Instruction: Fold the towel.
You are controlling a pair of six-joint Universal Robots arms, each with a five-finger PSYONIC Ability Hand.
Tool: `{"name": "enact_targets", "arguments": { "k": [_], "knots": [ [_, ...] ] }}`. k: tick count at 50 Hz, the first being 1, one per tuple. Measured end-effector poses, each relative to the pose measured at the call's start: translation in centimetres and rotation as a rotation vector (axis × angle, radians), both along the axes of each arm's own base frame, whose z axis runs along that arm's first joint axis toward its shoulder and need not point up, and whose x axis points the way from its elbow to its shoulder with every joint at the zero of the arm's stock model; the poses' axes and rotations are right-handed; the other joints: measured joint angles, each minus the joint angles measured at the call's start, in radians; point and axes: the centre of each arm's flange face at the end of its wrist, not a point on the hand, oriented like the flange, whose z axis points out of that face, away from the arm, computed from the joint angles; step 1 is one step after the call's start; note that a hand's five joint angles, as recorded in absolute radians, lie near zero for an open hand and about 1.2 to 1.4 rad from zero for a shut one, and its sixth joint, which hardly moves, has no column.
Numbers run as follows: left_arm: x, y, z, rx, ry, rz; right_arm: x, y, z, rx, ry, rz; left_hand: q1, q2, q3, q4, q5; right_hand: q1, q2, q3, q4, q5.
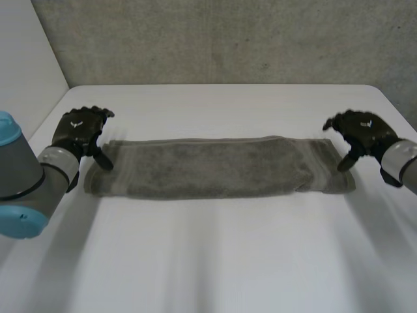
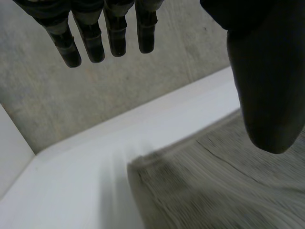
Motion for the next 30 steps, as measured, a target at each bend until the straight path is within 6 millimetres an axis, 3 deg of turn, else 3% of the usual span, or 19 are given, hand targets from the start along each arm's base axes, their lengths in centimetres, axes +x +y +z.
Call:
{"name": "enact_targets", "arguments": {
  "k": [11, 21, 30],
  "knots": [
    [0.4, 1.9, -0.7, 0.063, -0.007, 0.002, -2.1, 1.9, -3.5, 0.094, 0.084, 0.01, 0.0, 0.0, 0.0, 0.0, 0.0, 0.198, 0.194, 0.0, 0.0, 0.185],
    [0.3, 2.1, -0.9, 0.07, -0.007, -0.003, -2.8, 0.4, -5.3, 0.053, 0.088, 0.027, 0.0, 0.0, 0.0, 0.0, 0.0, 0.886, 0.875, 0.0, 0.0, 0.861],
    [0.3, 2.2, -0.9, 0.073, -0.007, -0.002, -5.0, -0.7, -4.8, 0.036, 0.085, -0.024, 0.0, 0.0, 0.0, 0.0, 0.0, 0.901, 0.88, 0.0, 0.0, 0.896]
  ]
}}
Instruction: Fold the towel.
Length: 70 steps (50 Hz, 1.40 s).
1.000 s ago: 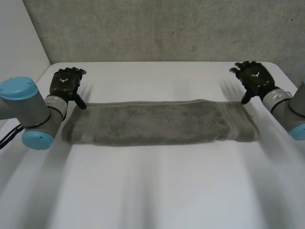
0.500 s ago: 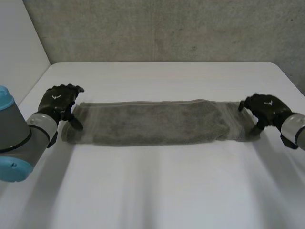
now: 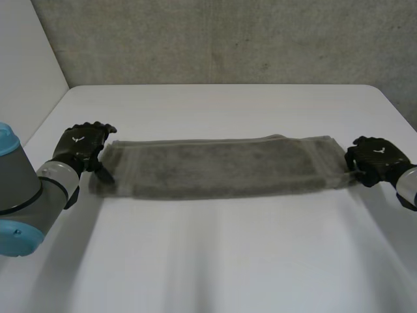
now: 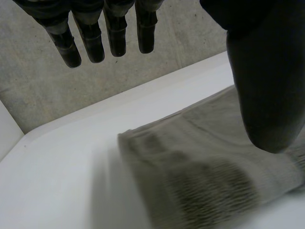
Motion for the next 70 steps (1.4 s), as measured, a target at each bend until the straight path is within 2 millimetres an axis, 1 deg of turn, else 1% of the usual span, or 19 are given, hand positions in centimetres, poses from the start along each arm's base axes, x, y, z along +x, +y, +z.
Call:
{"name": "enact_targets", "arguments": {
  "k": [8, 15, 20, 23, 25, 26, 29, 32, 33, 35, 40, 43, 45, 49, 55, 58, 62, 65, 70],
  "knots": [
    [0.2, 0.0, 0.0, 0.001, 0.002, 0.006, -4.4, -0.8, 0.9, -0.02, 0.01, -0.078, 0.0, 0.0, 0.0, 0.0, 0.0, 0.0, 0.0, 0.0, 0.0, 0.0],
    [0.4, 0.1, 0.3, -0.004, 0.005, 0.009, -8.5, -2.1, 3.9, -0.12, 0.071, -0.15, 0.0, 0.0, 0.0, 0.0, 0.0, 0.0, 0.0, 0.0, 0.0, 0.0],
    [0.3, 0.4, 0.5, -0.006, 0.005, 0.007, -8.5, -2.7, 7.3, -0.209, 0.099, -0.142, 0.0, 0.0, 0.0, 0.0, 0.0, 0.0, 0.0, 0.0, 0.0, 0.0],
    [0.3, 0.6, 0.5, -0.006, 0.005, 0.005, -5.9, -2.6, 9.5, -0.263, 0.089, -0.08, 0.0, 0.0, 0.0, 0.0, 0.0, 0.005, 0.0, 0.0, 0.0, 0.001],
    [0.3, 0.7, 0.6, -0.005, 0.005, 0.004, -2.3, -2.0, 11.2, -0.304, 0.067, 0.004, 0.0, 0.0, 0.0, 0.0, 0.0, 0.005, 0.005, 0.0, 0.0, 0.002],
    [0.3, 0.7, 0.6, -0.004, 0.005, 0.004, -1.5, -1.8, 11.5, -0.31, 0.061, 0.023, 0.0, 0.0, 0.0, 0.0, 0.0, 0.005, 0.006, 0.0, 0.0, 0.002],
    [0.2, 0.8, 0.5, -0.003, 0.004, 0.004, 3.8, -0.3, 12.8, -0.341, 0.024, 0.147, 0.0, 0.0, 0.0, 0.0, 0.0, 0.005, 0.01, 0.0, 0.0, 0.003],
    [0.2, 0.9, 0.6, -0.005, 0.004, 0.004, 10.7, 2.5, 13.2, -0.353, -0.021, 0.318, 0.0, 0.0, 0.0, 0.0, 0.0, 0.005, 0.01, 0.0, 0.0, 0.003],
    [0.2, 0.9, 0.6, -0.005, 0.004, 0.004, 11.8, 3.1, 13.1, -0.352, -0.027, 0.346, 0.0, 0.0, 0.0, 0.0, 0.0, 0.005, 0.01, 0.0, 0.0, 0.003],
    [0.2, 0.9, 0.7, -0.007, 0.004, 0.004, 15.9, 5.4, 12.4, -0.341, -0.048, 0.447, 0.0, 0.0, 0.0, 0.0, 0.0, 0.005, 0.01, 0.0, 0.0, 0.003],
    [0.2, 1.1, 0.7, -0.008, 0.004, 0.003, 23.4, 10.5, 9.2, -0.289, -0.069, 0.626, 0.0, 0.0, 0.0, 0.0, 0.0, 0.005, 0.01, 0.0, 0.0, 0.003],
    [0.1, 1.1, 0.7, -0.007, 0.004, 0.0, 26.2, 12.8, 7.1, -0.254, -0.065, 0.688, 0.0, 0.0, 0.0, 0.0, 0.0, 0.003, 0.01, 0.0, 0.0, 0.003],
    [0.0, 1.3, 0.7, -0.005, 0.004, -0.004, 27.9, 14.2, 5.3, -0.226, -0.058, 0.719, 0.0, -0.001, 0.0, 0.0, 0.0, -0.187, -0.184, 0.0, 0.0, -0.182],
    [-0.3, 1.5, 0.5, -0.001, 0.003, -0.012, 29.4, 15.7, 3.1, -0.19, -0.039, 0.731, 0.0, -0.001, 0.0, 0.0, 0.0, -0.546, -0.53, 0.0, 0.0, -0.558],
    [-0.6, 1.6, 0.4, 0.003, 0.001, -0.022, 29.2, 15.6, 2.9, -0.173, -0.029, 0.67, 0.0, -0.001, 0.0, 0.0, 0.0, -0.994, -0.967, 0.0, 0.0, -1.069],
    [-0.8, 1.6, 0.5, -0.002, 0.001, -0.029, 28.1, 14.8, 3.6, -0.16, -0.038, 0.619, 0.0, -0.001, 0.0, 0.0, 0.0, -1.051, -1.025, 0.0, 0.0, -1.076],
    [-1.7, 1.7, 0.9, -0.021, 0.005, -0.056, 25.2, 12.7, 4.8, -0.135, -0.054, 0.52, 0.0, -0.001, 0.0, 0.0, 0.0, -1.058, -1.025, 0.0, 0.0, -1.076],
    [-3.0, 2.0, 1.6, -0.044, 0.014, -0.094, 21.7, 11.0, 5.5, -0.109, -0.059, 0.429, 0.0, -0.001, 0.0, 0.0, 0.0, -1.058, -1.025, 0.0, 0.0, -1.076],
    [-5.3, 2.6, 2.2, -0.07, 0.028, -0.158, 17.8, 10.0, 5.4, -0.063, -0.055, 0.336, 0.0, -0.002, 0.0, 0.0, 0.0, -1.058, -1.025, 0.0, 0.0, -1.076]
  ]
}}
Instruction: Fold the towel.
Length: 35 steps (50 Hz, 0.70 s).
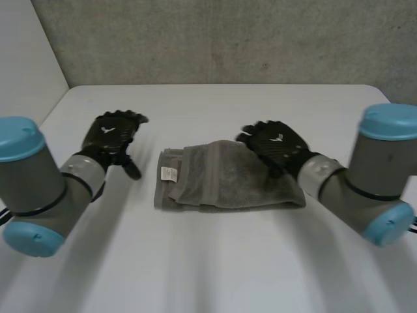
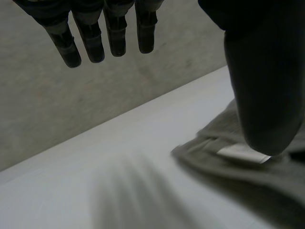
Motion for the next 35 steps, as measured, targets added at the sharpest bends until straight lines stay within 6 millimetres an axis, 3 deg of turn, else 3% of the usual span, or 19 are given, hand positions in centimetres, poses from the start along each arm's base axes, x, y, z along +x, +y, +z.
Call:
{"name": "enact_targets", "arguments": {
  "k": [4, 10, 14, 19, 27, 35],
  "knots": [
    [-2.7, 1.0, -0.1, 0.004, 0.021, -0.074, -2.9, 0.0, -0.8, 0.052, 0.011, -0.06, 0.0, 0.0, 0.0, 0.0, 0.0, 0.0, 0.0, 0.0, 0.0, 0.0],
    [-5.3, 2.2, -1.0, 0.048, 0.044, -0.138, -5.0, 0.8, -2.3, 0.123, 0.022, -0.096, 0.0, 0.0, 0.0, 0.0, 0.0, 0.013, 0.004, 0.0, 0.0, 0.009],
    [-6.4, 2.7, -2.0, 0.083, 0.045, -0.155, -6.0, 1.2, -3.2, 0.148, 0.02, -0.106, 0.0, 0.0, 0.0, 0.0, 0.0, 0.163, 0.149, 0.0, 0.0, 0.174],
    [-7.1, 3.0, -3.5, 0.117, 0.032, -0.155, -6.9, 1.1, -4.0, 0.127, 0.002, -0.116, 0.0, -0.001, 0.0, 0.0, 0.0, 0.407, 0.395, 0.0, 0.0, 0.414],
    [-7.1, 3.1, -5.2, 0.15, 0.009, -0.143, -7.6, 0.2, -4.9, 0.095, -0.006, -0.132, 0.0, -0.001, 0.0, 0.0, 0.0, 0.451, 0.427, 0.0, 0.0, 0.461],
    [-6.8, 3.1, -5.7, 0.16, -0.002, -0.127, -7.9, -0.2, -5.4, 0.101, -0.002, -0.144, 0.0, -0.001, 0.0, 0.0, 0.0, 0.463, 0.434, 0.0, 0.0, 0.471]
  ]
}}
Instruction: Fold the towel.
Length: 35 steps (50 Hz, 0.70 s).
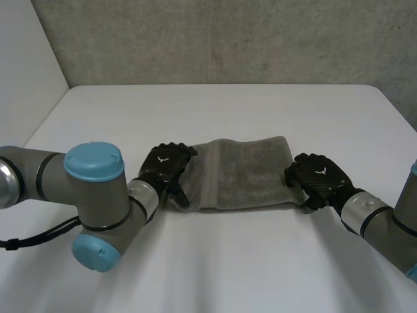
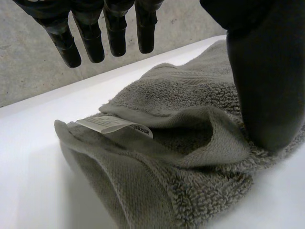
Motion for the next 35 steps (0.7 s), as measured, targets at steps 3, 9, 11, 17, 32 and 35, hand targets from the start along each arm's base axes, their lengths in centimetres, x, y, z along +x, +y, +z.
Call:
{"name": "enact_targets", "arguments": {
  "k": [3, 9, 11, 17, 32, 35],
  "knots": [
    [0.1, 0.0, -0.1, 0.001, -0.003, 0.004, -0.1, -0.1, 0.0, -0.001, -0.002, -0.004, 0.0, 0.0, 0.0, 0.0, 0.0, 0.042, 0.045, 0.0, 0.0, 0.034],
    [0.1, 0.0, -0.1, 0.002, -0.004, 0.008, -0.3, -0.4, -0.5, 0.007, -0.005, -0.013, 0.0, 0.0, 0.0, 0.0, 0.0, 0.048, 0.05, 0.0, 0.0, 0.037],
    [0.2, 0.0, -0.1, 0.003, -0.004, 0.011, -0.3, -0.5, -0.8, 0.015, -0.004, -0.014, 0.0, 0.0, 0.0, 0.0, 0.0, 0.044, 0.05, 0.0, 0.0, 0.037],
    [0.4, 0.0, 0.0, 0.006, -0.007, 0.027, -0.3, -0.6, -1.5, 0.023, -0.004, -0.014, 0.0, 0.0, 0.0, 0.0, 0.0, 0.126, 0.122, 0.0, 0.0, 0.109],
    [1.4, -0.1, 1.1, -0.005, 0.002, 0.057, -0.7, -1.2, -1.6, -0.006, -0.009, -0.025, 0.0, 0.0, 0.0, 0.0, 0.0, 0.519, 0.616, 0.0, 0.0, 0.592],
    [1.9, -0.3, 1.5, -0.011, 0.006, 0.069, -1.2, -1.3, -1.3, -0.004, -0.011, -0.032, 0.0, 0.0, 0.0, 0.0, 0.0, 0.523, 0.621, 0.0, 0.0, 0.595]
  ]
}}
